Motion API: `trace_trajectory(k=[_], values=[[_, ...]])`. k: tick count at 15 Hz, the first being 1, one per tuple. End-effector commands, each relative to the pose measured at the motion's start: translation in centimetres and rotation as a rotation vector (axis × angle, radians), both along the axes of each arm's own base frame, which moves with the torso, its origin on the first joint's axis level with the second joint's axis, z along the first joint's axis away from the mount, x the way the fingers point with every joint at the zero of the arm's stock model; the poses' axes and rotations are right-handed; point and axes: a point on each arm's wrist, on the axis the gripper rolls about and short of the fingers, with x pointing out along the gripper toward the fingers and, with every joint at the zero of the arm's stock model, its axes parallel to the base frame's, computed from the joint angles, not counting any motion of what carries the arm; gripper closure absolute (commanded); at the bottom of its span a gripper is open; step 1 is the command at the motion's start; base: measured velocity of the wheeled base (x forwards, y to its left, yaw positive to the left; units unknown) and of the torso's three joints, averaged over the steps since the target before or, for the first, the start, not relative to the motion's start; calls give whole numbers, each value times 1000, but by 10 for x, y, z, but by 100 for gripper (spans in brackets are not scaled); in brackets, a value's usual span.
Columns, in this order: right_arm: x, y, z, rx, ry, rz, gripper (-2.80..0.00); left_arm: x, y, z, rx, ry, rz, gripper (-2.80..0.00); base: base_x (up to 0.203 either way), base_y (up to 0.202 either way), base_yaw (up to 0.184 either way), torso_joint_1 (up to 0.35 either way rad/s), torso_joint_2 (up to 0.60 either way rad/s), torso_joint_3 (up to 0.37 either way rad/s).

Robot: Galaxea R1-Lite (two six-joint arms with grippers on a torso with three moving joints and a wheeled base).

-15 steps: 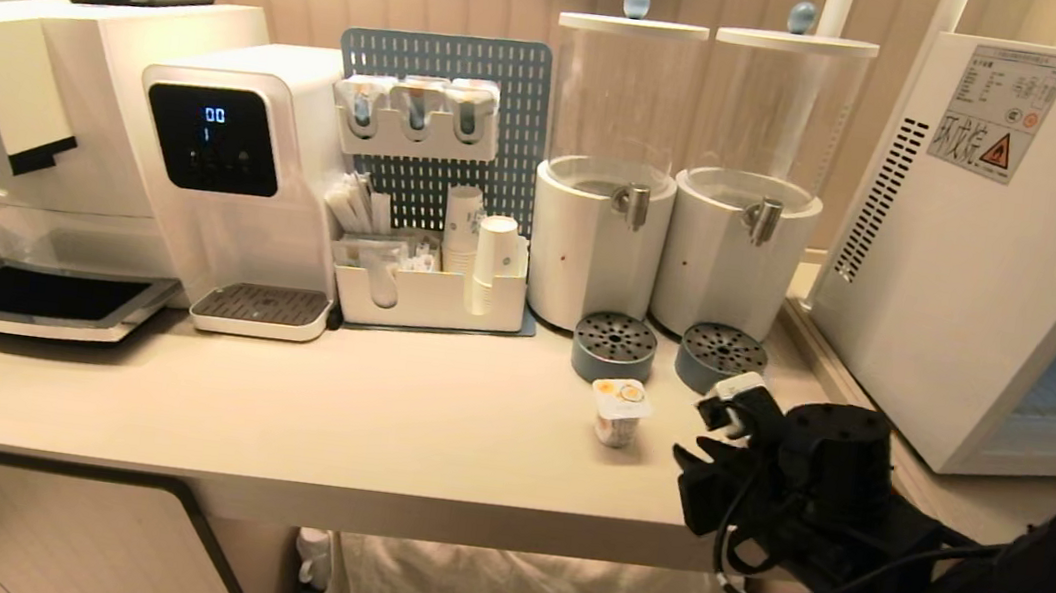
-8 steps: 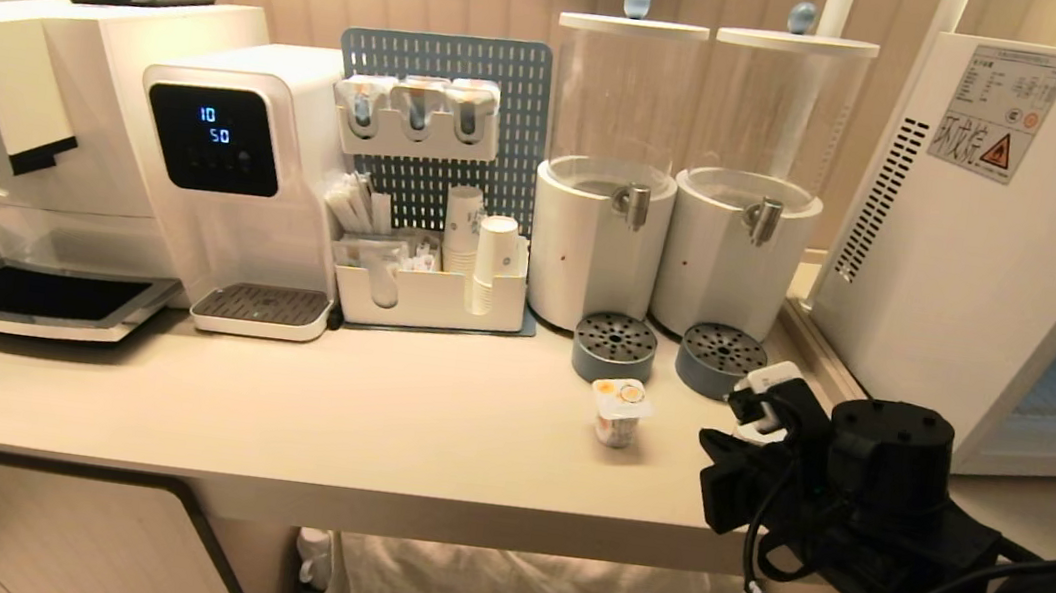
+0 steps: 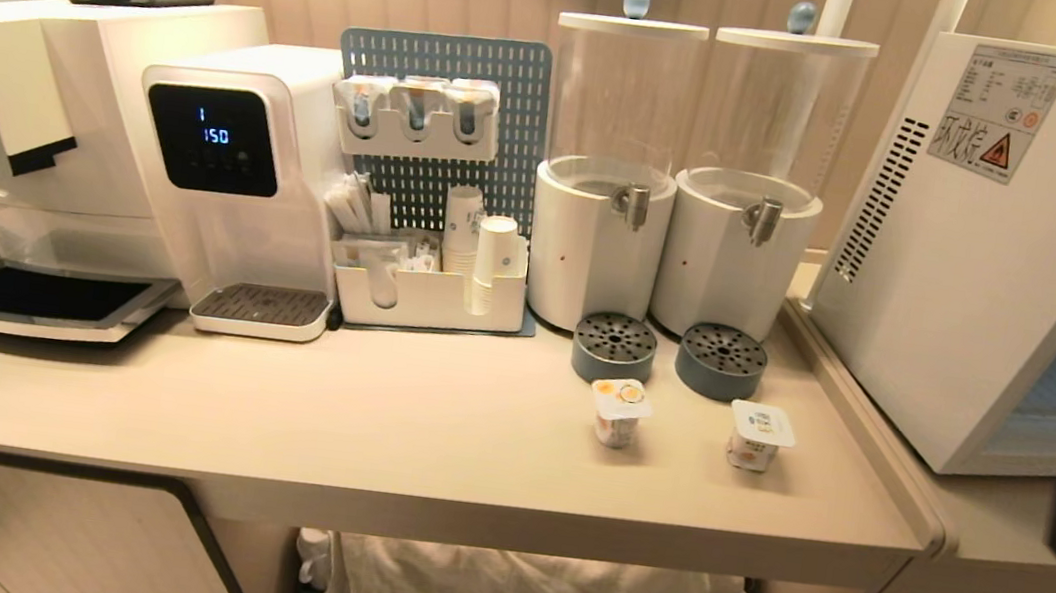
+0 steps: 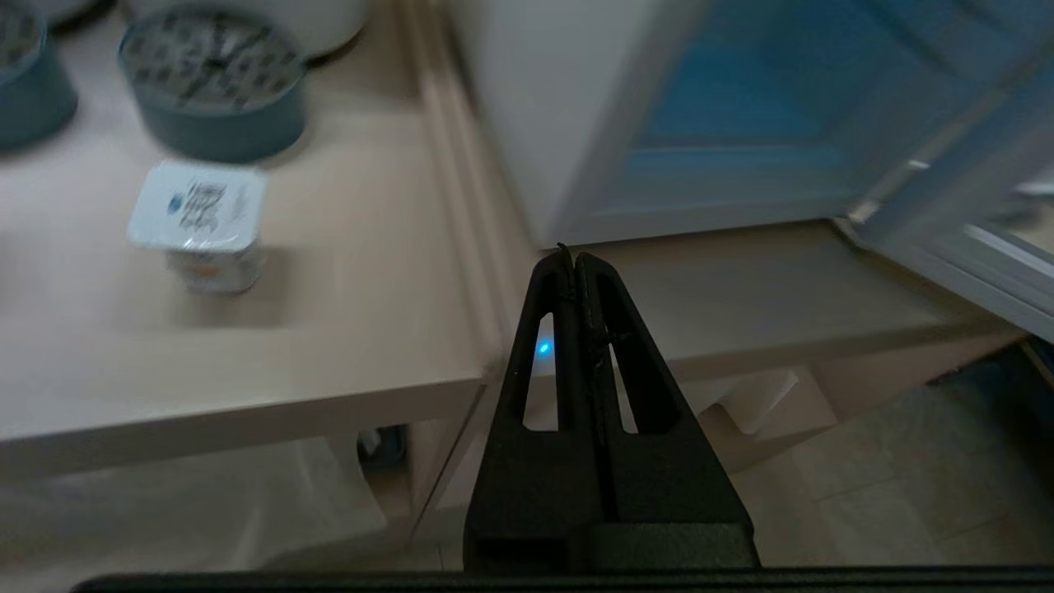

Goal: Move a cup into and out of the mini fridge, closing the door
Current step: Close the freezer door

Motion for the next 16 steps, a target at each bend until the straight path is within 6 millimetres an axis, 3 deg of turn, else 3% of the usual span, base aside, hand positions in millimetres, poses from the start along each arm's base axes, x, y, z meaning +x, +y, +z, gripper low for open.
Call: trace_trajectory(k=[1, 3, 5, 8, 9, 16], values=[[-103, -31, 19, 86, -287, -74, 0, 0, 0, 0, -1, 0, -1, 0, 0, 0, 0, 0, 0, 0], [-157, -38, -7, 174, -377, -53, 0, 0, 0, 0, -1, 0, -1, 0, 0, 0, 0, 0, 0, 0], [-185, -36, -40, 256, -440, 50, 0, 0, 0, 0, -1, 0, 2, 0, 0, 0, 0, 0, 0, 0], [-165, -28, -106, 281, -287, 224, 0, 0, 0, 0, -1, 0, -1, 0, 0, 0, 0, 0, 0, 0], [-161, -27, -120, 281, -229, 252, 0, 0, 0, 0, -1, 0, 1, 0, 0, 0, 0, 0, 0, 0], [-157, -24, -116, 219, -156, 328, 0, 0, 0, 0, 1, 0, -1, 0, 0, 0, 0, 0, 0, 0]])
